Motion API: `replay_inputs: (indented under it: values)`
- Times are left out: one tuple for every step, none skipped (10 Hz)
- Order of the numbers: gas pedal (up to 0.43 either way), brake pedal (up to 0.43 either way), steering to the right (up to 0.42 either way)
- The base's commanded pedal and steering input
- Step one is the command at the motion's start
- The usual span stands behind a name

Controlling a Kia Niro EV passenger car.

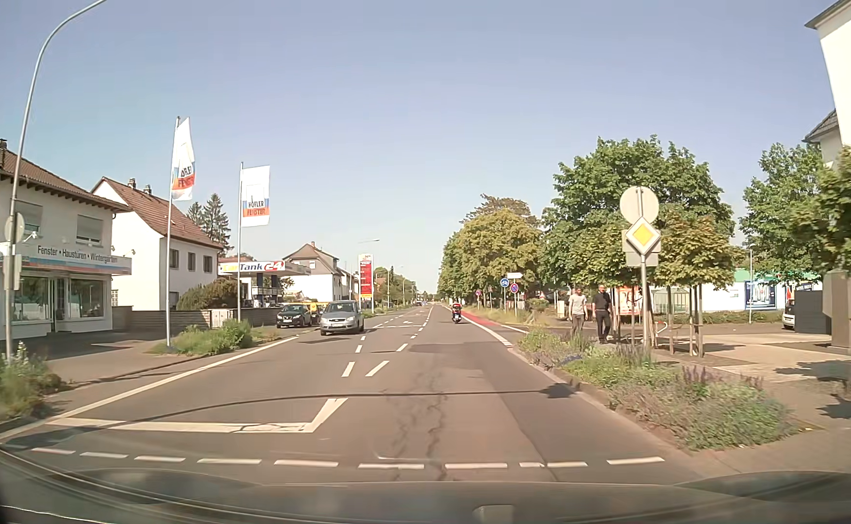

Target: Follow the waypoints while adhering to traffic rules and regulations

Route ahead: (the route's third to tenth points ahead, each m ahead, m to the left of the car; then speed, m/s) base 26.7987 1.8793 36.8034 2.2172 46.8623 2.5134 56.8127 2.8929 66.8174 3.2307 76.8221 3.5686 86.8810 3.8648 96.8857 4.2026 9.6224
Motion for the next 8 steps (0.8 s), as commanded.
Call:
replay_inputs:
  values:
    - [0.299,0.018,-0.016]
    - [0.299,0.018,-0.016]
    - [0.299,0.018,-0.013]
    - [0.299,0.018,-0.012]
    - [0.299,0.018,-0.011]
    - [0.299,0.018,-0.011]
    - [0.299,0.018,-0.010]
    - [0.287,0.018,-0.010]
